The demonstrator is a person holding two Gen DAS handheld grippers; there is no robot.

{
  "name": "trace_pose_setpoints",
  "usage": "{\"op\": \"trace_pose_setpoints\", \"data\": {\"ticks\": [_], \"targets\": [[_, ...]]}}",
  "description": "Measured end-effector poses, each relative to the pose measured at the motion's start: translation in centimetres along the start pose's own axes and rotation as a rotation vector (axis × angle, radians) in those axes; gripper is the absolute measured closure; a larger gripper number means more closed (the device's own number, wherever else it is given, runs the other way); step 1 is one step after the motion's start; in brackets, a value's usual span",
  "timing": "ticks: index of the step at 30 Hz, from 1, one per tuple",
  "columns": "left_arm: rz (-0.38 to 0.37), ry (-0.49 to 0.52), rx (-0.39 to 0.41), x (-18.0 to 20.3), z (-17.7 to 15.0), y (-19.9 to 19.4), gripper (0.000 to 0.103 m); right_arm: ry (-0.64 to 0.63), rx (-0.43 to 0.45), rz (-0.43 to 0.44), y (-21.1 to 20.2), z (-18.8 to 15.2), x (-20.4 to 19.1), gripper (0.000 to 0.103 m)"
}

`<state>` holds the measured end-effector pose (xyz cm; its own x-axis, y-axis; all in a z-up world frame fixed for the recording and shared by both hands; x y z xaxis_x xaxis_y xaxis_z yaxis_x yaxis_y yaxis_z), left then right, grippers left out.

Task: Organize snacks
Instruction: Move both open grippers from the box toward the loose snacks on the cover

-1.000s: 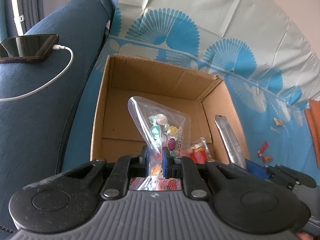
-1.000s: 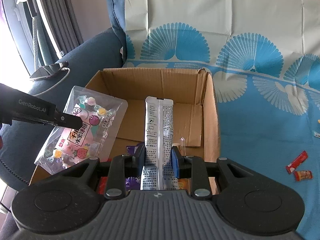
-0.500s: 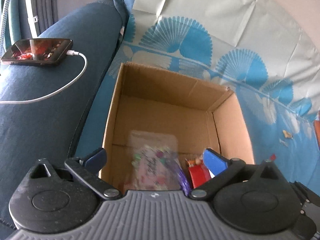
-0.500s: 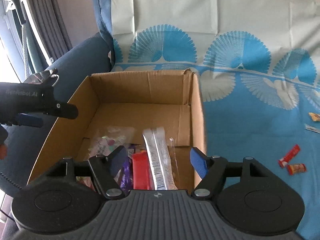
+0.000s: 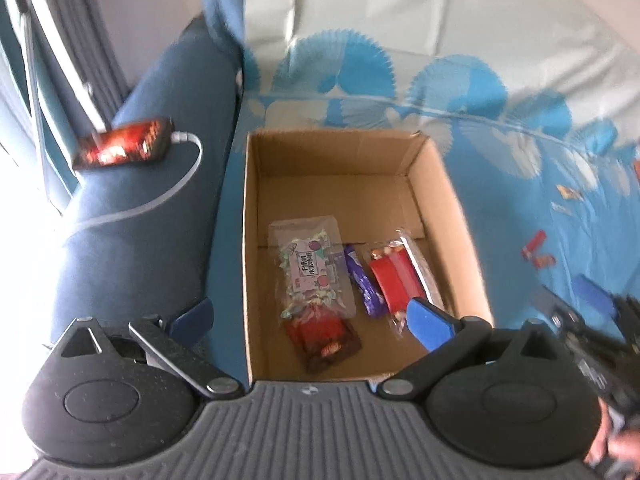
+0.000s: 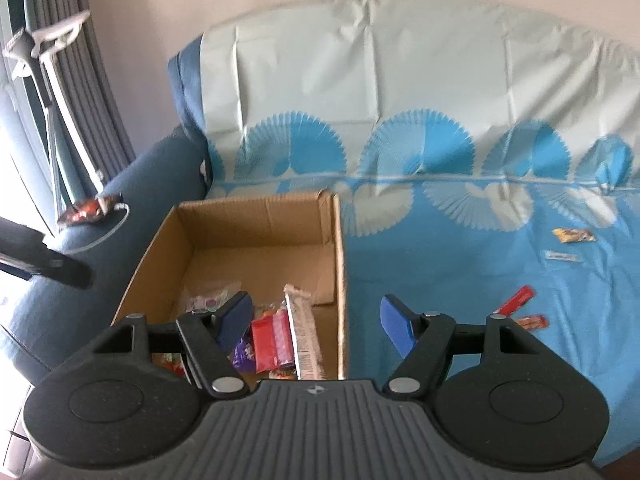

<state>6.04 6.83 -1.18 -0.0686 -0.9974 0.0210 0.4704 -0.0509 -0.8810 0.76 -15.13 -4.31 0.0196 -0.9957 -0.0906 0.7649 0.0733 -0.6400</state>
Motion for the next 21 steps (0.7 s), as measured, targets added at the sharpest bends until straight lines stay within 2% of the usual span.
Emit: {"op": "trace_pose_setpoints", "data": {"ticks": [3, 6, 10, 13, 18, 21], "targets": [[0.008, 0.054, 0.036, 1.3, -0.1, -4.8, 0.0, 0.005, 0.031, -0.026, -2.0, 0.6, 0.8, 0.03], [-0.005, 0.056, 0.072, 2.4, -0.2, -8.9, 0.0, 0.009, 0.059, -0.049, -3.9, 1.0, 1.7, 0.03], [-0.019, 0.014, 0.055, 3.0, -0.5, -12.2, 0.0, -0.01, 0.086, -0.07, -5.8, 1.4, 2.5, 0.03], [0.003, 0.022, 0.062, 3.4, -0.3, -14.5, 0.0, -0.021, 0.099, -0.085, -6.8, 1.6, 3.0, 0.03], [-0.03, 0.041, 0.201, 3.9, 0.7, -19.9, 0.0, -0.045, 0.123, -0.119, -8.1, 1.9, 3.8, 0.03], [-0.041, 0.031, 0.231, 3.9, 1.0, -21.8, 0.0, -0.048, 0.13, -0.134, -8.4, 2.2, 4.2, 0.03]]}}
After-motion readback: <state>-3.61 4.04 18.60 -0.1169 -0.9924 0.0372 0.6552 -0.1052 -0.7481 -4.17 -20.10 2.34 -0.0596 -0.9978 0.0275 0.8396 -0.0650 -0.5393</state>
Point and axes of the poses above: each gripper's, at about its wrist camera, not at the fingertips, and y roughly the way its jaws point, x to its right, z to its top, the point moved 9 cm from there along y, roughly the way its jaws point, and after that the axes turned 5 degrees about -y, right-handed, at the moved point
